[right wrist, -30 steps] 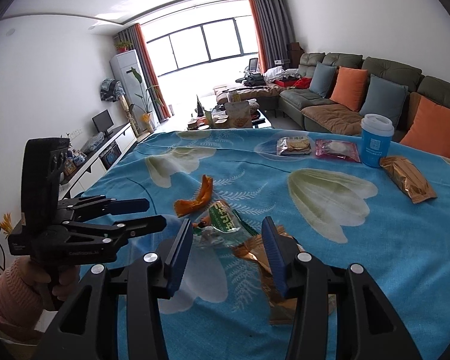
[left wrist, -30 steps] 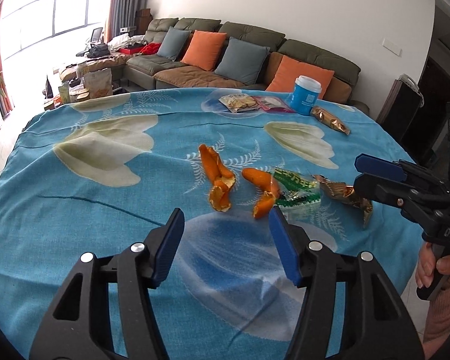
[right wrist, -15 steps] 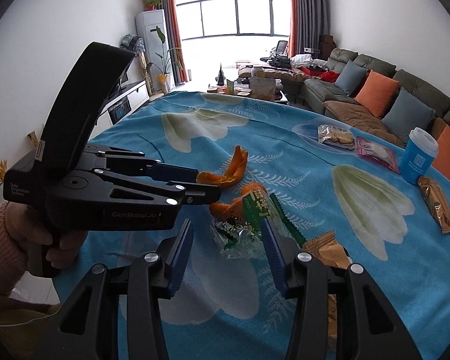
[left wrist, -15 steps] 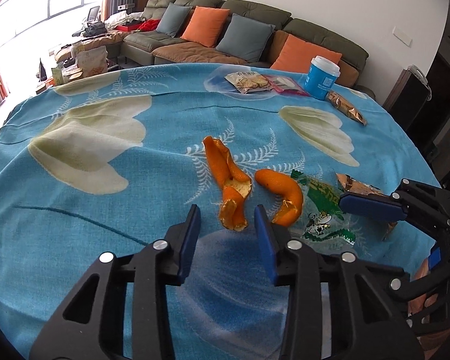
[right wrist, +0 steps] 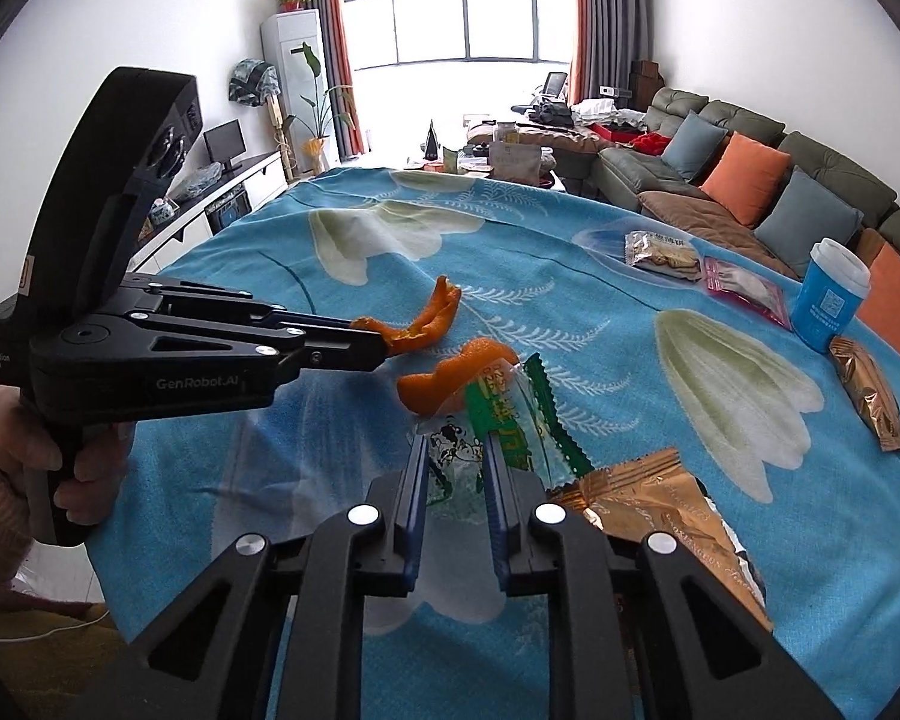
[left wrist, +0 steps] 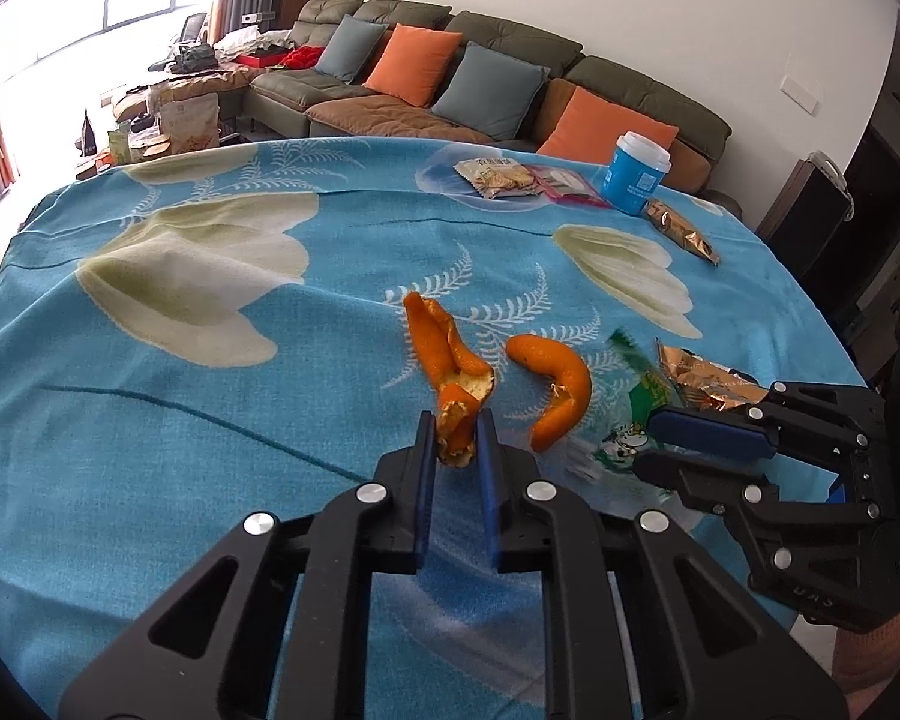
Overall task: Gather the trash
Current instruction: 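Grasp an orange peel with the left tool while the right tool grasps the clear plastic bag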
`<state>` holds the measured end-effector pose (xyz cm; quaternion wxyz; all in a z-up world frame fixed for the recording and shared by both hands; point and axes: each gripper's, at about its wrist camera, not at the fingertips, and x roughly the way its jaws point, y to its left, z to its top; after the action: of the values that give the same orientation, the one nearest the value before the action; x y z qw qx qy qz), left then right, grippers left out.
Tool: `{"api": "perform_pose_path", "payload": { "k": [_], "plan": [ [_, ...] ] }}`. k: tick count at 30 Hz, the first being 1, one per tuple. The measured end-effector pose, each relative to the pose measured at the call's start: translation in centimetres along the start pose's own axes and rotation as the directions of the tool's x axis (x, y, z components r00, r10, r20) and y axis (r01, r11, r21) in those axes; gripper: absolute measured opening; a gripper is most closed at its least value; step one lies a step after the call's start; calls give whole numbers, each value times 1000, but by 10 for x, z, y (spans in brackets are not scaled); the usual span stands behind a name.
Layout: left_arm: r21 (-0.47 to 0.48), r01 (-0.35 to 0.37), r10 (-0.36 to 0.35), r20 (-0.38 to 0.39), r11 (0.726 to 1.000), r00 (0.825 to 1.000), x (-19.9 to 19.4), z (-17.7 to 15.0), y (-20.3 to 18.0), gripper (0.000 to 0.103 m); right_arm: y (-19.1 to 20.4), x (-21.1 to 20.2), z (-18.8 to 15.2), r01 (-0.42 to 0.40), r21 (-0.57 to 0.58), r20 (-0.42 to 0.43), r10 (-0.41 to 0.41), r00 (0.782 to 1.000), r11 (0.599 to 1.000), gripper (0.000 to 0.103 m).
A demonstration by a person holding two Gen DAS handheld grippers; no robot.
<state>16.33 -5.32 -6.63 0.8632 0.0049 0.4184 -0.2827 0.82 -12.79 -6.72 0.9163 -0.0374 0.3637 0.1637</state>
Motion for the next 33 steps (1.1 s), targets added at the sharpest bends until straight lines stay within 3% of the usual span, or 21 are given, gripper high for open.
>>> {"api": "perform_pose_path", "payload": {
  "k": [2, 13, 15, 18, 21, 25, 30, 33],
  "plan": [
    [-1, -4, 4, 19, 1000, 1000, -9, -3, 1, 13, -2, -3, 1, -19, 19, 5, 19, 1000, 1000, 2],
    [-20, -9, 11, 79, 1000, 997, -55, -29, 13, 13, 6, -17, 5, -82, 47, 45, 80, 996, 996, 2],
    [-26, -11, 13, 83, 1000, 996, -59, -33, 16, 13, 4, -19, 7, -46, 58, 64, 42, 997, 997, 8],
    [-24, -10, 12, 80, 1000, 997, -61, -38, 18, 13, -4, -12, 11, -15, 83, 46, 11, 999, 996, 28],
    [-22, -12, 13, 67, 1000, 998, -60, -43, 19, 16, -6, -2, 11, 21, 71, 13, -22, 1000, 997, 30],
    [-29, -33, 34, 46, 999, 998, -56, -48, 22, 39, -5, 6, 12, 57, 54, -4, -56, 998, 997, 34],
    [-41, -18, 20, 43, 999, 999, -52, -47, 25, 45, -4, -2, 13, 59, 46, 19, -60, 998, 997, 36],
    [-37, -16, 17, 32, 999, 999, -47, -46, 23, 44, 0, -3, 9, 67, 23, 4, -67, 998, 997, 46]
  ]
}}
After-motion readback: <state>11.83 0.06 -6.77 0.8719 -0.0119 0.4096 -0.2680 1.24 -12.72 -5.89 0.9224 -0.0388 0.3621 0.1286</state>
